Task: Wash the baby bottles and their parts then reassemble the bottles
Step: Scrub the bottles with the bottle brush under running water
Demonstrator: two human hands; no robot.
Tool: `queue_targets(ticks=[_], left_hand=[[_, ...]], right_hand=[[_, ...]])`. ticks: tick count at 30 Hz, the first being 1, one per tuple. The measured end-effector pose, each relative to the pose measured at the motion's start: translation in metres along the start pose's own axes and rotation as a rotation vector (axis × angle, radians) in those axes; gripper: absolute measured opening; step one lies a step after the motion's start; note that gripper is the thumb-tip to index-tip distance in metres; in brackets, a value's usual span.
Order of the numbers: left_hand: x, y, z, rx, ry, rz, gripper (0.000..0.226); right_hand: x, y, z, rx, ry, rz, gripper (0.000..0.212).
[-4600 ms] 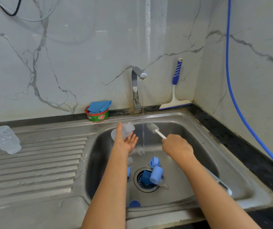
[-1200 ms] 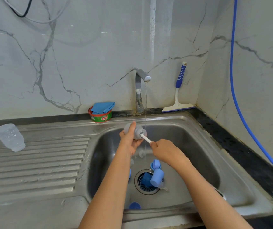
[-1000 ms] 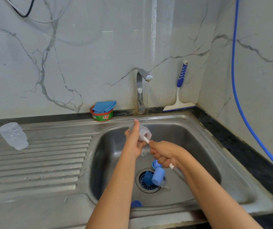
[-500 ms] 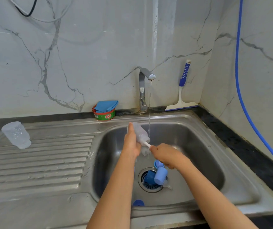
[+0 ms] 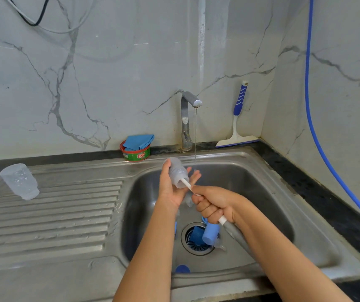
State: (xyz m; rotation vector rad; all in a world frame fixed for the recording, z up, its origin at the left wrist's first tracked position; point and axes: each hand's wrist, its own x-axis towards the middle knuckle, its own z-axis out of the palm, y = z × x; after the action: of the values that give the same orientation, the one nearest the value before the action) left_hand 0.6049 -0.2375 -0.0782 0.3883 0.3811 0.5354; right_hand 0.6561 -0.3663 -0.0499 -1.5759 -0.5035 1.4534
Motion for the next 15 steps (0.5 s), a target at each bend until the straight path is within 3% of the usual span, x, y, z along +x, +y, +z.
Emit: queue_targets(ticks=[2, 4, 7, 11, 13, 15], left_hand=[[-0.005, -0.001, 0.004, -0.084, -0.033, -0.016, 0.054], [-0.005, -0.001, 0.005, -0.121, 0.012, -0.012, 0.053], [0.001, -0.002, -0.002, 0.033, 0.142, 0.036, 0.047], [0.004, -0.005, 0.0, 0.112, 0.15, 0.0, 0.038], [0.006, -0.004, 0.001, 0.104, 0.121, 0.008, 0.042], [0.008, -0.002, -0.003, 0.159, 0.118, 0.036, 0.039]], right_hand=[[0.0, 0.001, 0.001, 0.053, -0.047, 0.029, 0.048], [0.001, 0.003, 0.005, -0.047, 0.017, 0.046, 0.047], [0.007, 0.009, 0.011, -0.469, 0.319, 0.017, 0.039], [0.016, 0.018, 0.015, -1.035, 0.714, -0.1, 0.036], [0.017, 0.019, 0.015, -1.176, 0.831, -0.106, 0.035], [0.017, 0.015, 0.012, -1.116, 0.811, -0.127, 0.035]])
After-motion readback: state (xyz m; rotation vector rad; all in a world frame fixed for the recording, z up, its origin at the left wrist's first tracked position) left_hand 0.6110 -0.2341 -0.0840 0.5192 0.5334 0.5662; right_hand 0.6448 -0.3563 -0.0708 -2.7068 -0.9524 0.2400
